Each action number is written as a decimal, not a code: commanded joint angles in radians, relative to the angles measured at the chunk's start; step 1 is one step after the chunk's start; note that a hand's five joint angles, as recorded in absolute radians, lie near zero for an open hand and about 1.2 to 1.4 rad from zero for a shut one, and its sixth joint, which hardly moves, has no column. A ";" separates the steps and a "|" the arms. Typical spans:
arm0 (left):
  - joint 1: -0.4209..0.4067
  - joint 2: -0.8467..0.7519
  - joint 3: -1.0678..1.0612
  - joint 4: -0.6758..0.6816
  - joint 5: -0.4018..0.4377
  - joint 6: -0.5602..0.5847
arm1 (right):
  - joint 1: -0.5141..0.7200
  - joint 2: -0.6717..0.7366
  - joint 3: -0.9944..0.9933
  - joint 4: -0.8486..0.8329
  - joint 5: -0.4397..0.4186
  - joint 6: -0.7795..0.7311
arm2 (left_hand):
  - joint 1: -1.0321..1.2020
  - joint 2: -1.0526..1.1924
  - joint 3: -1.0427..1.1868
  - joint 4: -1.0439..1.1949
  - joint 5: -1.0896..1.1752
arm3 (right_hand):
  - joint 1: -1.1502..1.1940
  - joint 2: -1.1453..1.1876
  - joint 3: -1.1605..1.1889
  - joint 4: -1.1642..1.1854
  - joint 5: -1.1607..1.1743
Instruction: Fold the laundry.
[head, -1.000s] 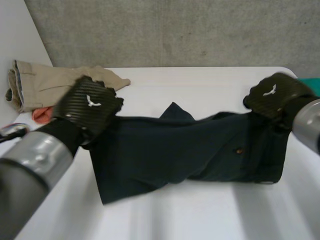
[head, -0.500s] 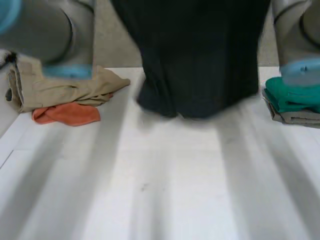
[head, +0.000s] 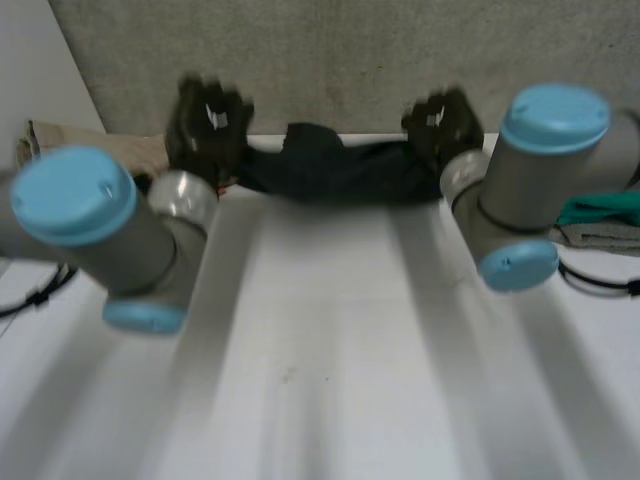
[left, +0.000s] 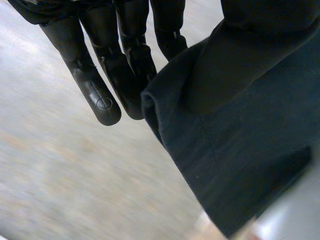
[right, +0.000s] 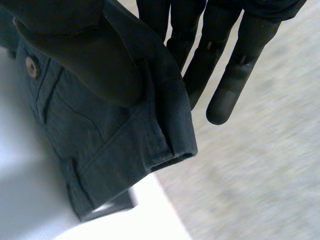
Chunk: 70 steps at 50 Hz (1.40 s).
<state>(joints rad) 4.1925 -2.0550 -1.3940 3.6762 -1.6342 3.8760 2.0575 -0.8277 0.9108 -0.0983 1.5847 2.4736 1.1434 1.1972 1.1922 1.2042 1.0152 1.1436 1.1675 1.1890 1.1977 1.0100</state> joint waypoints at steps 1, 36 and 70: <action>-0.022 0.065 -0.273 -0.042 -0.006 0.022 | -0.011 -0.010 0.173 0.179 -0.009 -0.041 | 0.253 0.199 0.204 0.192 0.207 | 0.253 0.229 0.207 0.199 0.212; -0.117 -0.086 0.116 -0.331 0.039 0.197 | -0.056 -0.239 0.421 0.306 0.044 -0.104 | 0.253 0.199 0.204 0.192 0.207 | 0.253 0.229 0.207 0.199 0.212; -0.123 -0.385 0.448 -0.010 0.036 0.116 | -0.063 -0.173 0.239 0.141 0.157 0.126 | -0.969 -1.023 -1.018 -1.030 -1.015 | -0.969 -0.993 -1.014 -1.023 -1.010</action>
<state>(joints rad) 4.0729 -2.6408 -0.6899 3.6552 -1.5972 4.0605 2.0003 -0.7181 0.8939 -0.0864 1.8233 2.4109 0.1922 0.2013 0.2033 0.1969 0.0416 0.2157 0.2009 0.2006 0.1983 0.0407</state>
